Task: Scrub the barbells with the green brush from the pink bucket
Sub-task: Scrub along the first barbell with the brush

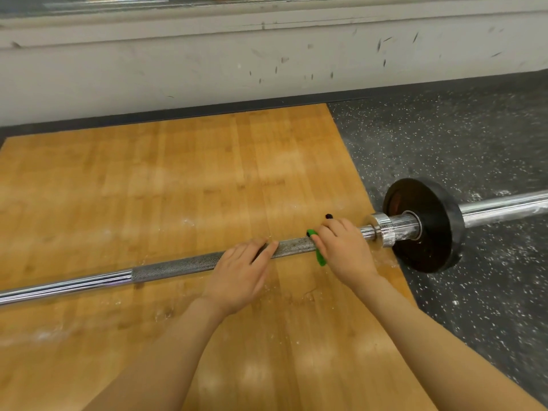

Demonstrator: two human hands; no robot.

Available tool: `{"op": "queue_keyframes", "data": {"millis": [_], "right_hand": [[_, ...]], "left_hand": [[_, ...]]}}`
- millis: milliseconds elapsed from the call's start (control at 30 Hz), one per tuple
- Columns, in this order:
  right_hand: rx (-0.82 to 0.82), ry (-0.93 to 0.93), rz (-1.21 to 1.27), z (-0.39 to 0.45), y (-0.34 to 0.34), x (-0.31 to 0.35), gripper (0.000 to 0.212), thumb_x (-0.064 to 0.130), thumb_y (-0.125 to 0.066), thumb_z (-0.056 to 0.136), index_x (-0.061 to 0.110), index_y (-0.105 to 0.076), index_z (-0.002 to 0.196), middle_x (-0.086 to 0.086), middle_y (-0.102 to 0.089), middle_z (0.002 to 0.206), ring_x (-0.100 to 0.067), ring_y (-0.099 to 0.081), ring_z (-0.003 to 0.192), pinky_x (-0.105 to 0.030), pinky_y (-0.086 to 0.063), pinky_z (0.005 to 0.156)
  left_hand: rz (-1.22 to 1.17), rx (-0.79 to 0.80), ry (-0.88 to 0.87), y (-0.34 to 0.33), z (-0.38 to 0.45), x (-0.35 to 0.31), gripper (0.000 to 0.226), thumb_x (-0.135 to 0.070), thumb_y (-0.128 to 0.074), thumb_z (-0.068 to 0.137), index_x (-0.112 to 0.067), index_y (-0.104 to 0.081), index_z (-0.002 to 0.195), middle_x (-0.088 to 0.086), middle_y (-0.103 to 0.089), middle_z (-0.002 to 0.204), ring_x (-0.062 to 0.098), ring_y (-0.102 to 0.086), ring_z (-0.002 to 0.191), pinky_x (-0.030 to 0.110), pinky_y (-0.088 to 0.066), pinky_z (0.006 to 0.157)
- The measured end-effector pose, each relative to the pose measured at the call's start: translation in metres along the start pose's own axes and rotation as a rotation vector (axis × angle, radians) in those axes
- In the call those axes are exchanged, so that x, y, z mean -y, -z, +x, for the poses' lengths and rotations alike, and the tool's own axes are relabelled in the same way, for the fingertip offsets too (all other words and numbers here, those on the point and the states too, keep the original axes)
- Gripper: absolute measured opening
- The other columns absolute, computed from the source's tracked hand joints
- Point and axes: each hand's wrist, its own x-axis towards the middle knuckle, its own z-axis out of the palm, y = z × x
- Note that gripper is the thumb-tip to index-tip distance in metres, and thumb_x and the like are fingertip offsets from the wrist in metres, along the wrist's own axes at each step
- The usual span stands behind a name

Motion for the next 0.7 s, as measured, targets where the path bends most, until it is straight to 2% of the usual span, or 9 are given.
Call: {"op": "queue_keyframes", "data": {"millis": [133,267,333,467,533,633,700], "right_hand": [[0.006,-0.077,0.004,-0.005,0.007,-0.012,0.041,0.033,-0.038,0.095,0.007,-0.07,0.092,-0.006,-0.066,0.088,-0.029,-0.058,0.084,-0.039,-0.051,0.074],[0.032,-0.122,0.037,-0.01,0.011,-0.007,0.022,0.024,-0.06,0.091,0.005,-0.07,0.097,-0.008,-0.066,0.091,-0.03,-0.058,0.09,-0.04,-0.05,0.079],[0.041,-0.139,0.041,-0.017,0.014,-0.004,0.02,0.02,-0.066,0.088,0.004,-0.07,0.1,-0.008,-0.066,0.094,-0.03,-0.058,0.093,-0.04,-0.049,0.081],[0.035,-0.111,0.035,-0.034,0.023,0.002,0.031,0.03,-0.05,0.094,0.008,-0.07,0.099,-0.005,-0.065,0.093,-0.027,-0.057,0.091,-0.035,-0.044,0.083],[0.015,-0.091,0.038,-0.043,0.03,0.002,0.039,0.035,-0.042,0.093,0.009,-0.071,0.096,-0.003,-0.065,0.091,-0.026,-0.058,0.089,-0.032,-0.042,0.082],[0.014,-0.111,0.074,-0.052,0.036,0.002,0.044,0.038,-0.039,0.092,0.009,-0.071,0.098,-0.003,-0.066,0.091,-0.027,-0.06,0.09,-0.037,-0.048,0.08],[-0.003,-0.137,0.108,-0.054,0.037,0.002,0.045,0.039,-0.038,0.092,0.008,-0.071,0.101,-0.003,-0.066,0.094,-0.025,-0.057,0.094,-0.034,-0.044,0.084]], "left_hand": [[0.015,-0.002,0.009,0.001,-0.003,-0.005,0.047,-0.033,-0.035,0.094,-0.015,-0.043,0.137,0.006,-0.055,0.129,0.025,-0.056,0.109,0.039,-0.048,0.09],[0.027,0.026,0.044,0.003,-0.009,-0.014,0.05,-0.036,-0.034,0.093,-0.016,-0.041,0.138,0.007,-0.053,0.131,0.026,-0.055,0.109,0.04,-0.047,0.093],[0.029,0.04,0.057,0.004,-0.014,-0.019,0.051,-0.037,-0.035,0.093,-0.016,-0.041,0.139,0.007,-0.052,0.132,0.026,-0.054,0.112,0.041,-0.045,0.096],[-0.012,0.04,0.072,0.006,-0.029,-0.033,0.048,-0.037,-0.036,0.095,-0.017,-0.045,0.137,0.007,-0.051,0.133,0.025,-0.052,0.116,0.041,-0.043,0.101],[-0.045,0.011,0.072,0.01,-0.033,-0.039,0.044,-0.036,-0.037,0.095,-0.017,-0.048,0.133,0.004,-0.055,0.128,0.023,-0.055,0.111,0.039,-0.046,0.096],[-0.074,-0.039,0.125,0.016,-0.025,-0.044,0.042,-0.035,-0.035,0.096,-0.015,-0.053,0.129,0.002,-0.06,0.122,0.021,-0.059,0.105,0.036,-0.047,0.088],[-0.093,-0.061,0.2,0.017,-0.014,-0.044,0.043,-0.033,-0.034,0.096,-0.013,-0.057,0.126,0.004,-0.06,0.122,0.022,-0.058,0.106,0.036,-0.047,0.087]]}}
